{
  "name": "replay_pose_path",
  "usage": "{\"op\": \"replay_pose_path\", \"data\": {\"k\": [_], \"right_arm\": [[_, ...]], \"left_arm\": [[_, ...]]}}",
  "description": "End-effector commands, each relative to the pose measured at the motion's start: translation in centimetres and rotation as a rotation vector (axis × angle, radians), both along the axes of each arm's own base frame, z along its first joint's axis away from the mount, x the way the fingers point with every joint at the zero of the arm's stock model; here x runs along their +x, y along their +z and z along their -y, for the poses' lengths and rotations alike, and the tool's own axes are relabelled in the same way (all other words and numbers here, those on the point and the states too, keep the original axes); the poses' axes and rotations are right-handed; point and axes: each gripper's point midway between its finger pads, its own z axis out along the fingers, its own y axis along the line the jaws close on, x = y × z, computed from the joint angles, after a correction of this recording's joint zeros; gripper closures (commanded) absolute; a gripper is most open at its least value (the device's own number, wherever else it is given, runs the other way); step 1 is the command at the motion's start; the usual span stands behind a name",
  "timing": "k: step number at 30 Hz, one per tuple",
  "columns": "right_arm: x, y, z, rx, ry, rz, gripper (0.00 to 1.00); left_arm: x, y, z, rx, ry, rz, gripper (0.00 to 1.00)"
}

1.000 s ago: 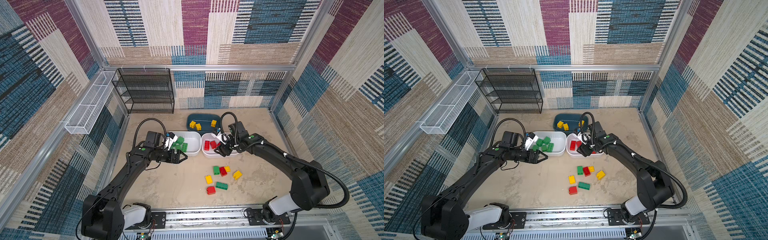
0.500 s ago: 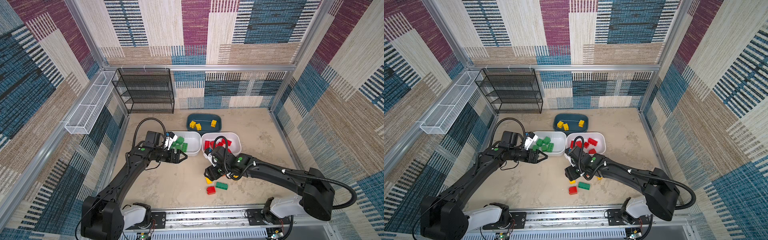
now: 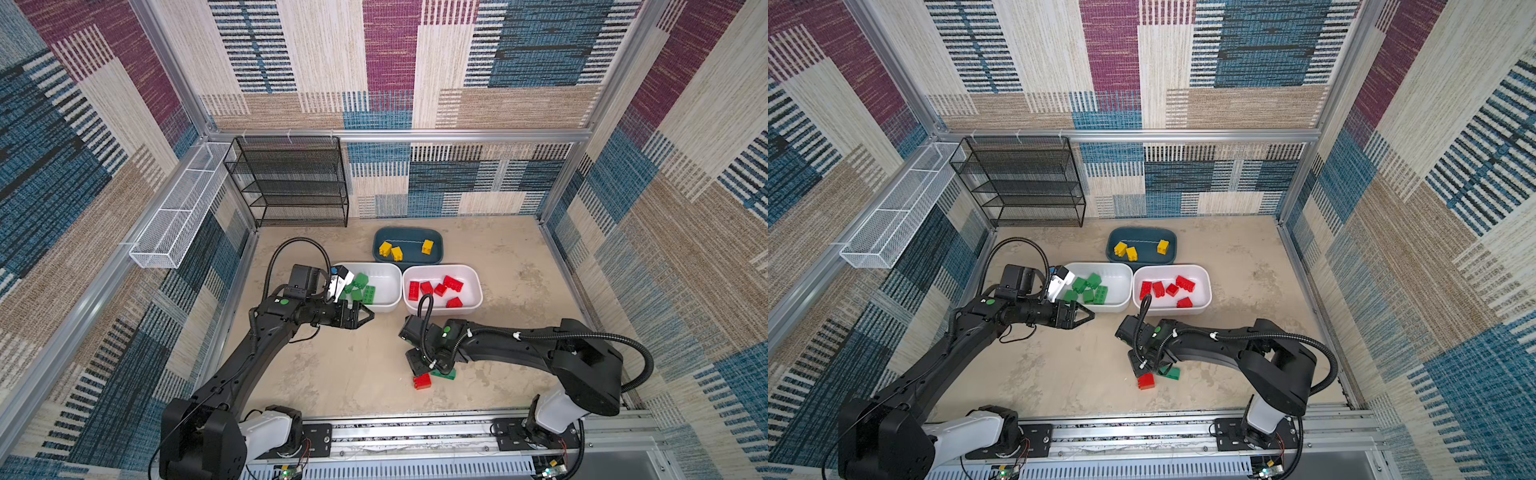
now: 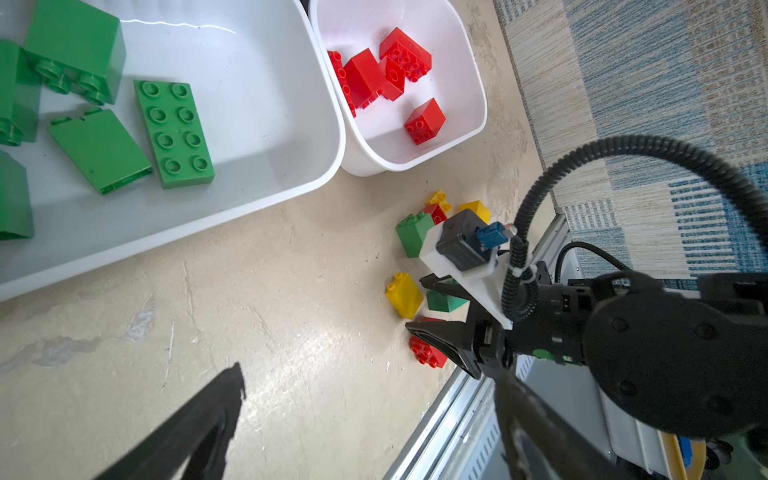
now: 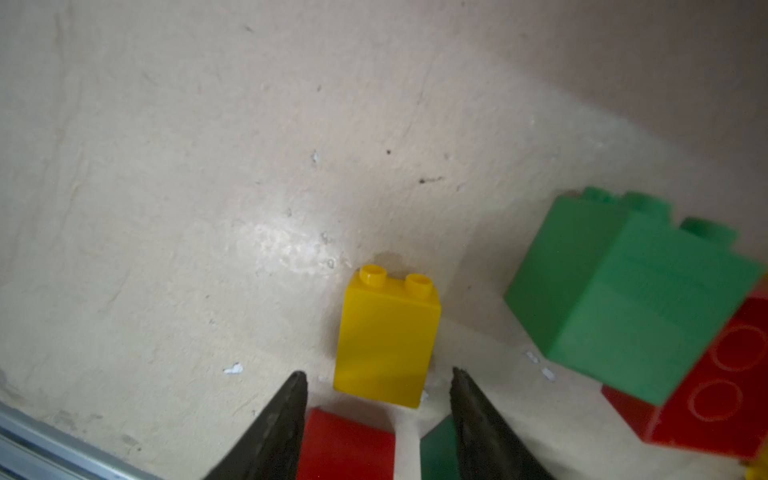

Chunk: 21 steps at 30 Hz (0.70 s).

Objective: Sort the legos into containers by color
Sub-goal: 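Grasp the yellow brick with the right gripper and lift it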

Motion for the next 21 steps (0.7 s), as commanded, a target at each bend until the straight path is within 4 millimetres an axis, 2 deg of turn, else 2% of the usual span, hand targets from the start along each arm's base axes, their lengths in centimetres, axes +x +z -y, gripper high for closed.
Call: {"op": "replay_pose_path", "data": {"k": [1, 10, 16, 21], "right_arm": [[0.7, -0.2, -0.6, -0.011, -0.023, 0.026, 0.47], [0.4, -1.8, 1.1, -0.176, -0.048, 0.052, 0.55], [0.9, -1.9, 1.6, -0.248, -0.045, 0.086, 0.67], [1.2, -1.1, 1.1, -0.222, -0.042, 0.104, 0.72]], "left_arm": [[0.1, -0.1, 0.0, -0.001, -0.004, 0.002, 0.04], [0.1, -0.3, 0.0, 0.004, -0.005, -0.005, 0.04], [0.2, -0.4, 0.0, 0.007, -0.007, -0.011, 0.04], [0.1, -0.5, -0.1, 0.012, -0.005, -0.015, 0.04]]}}
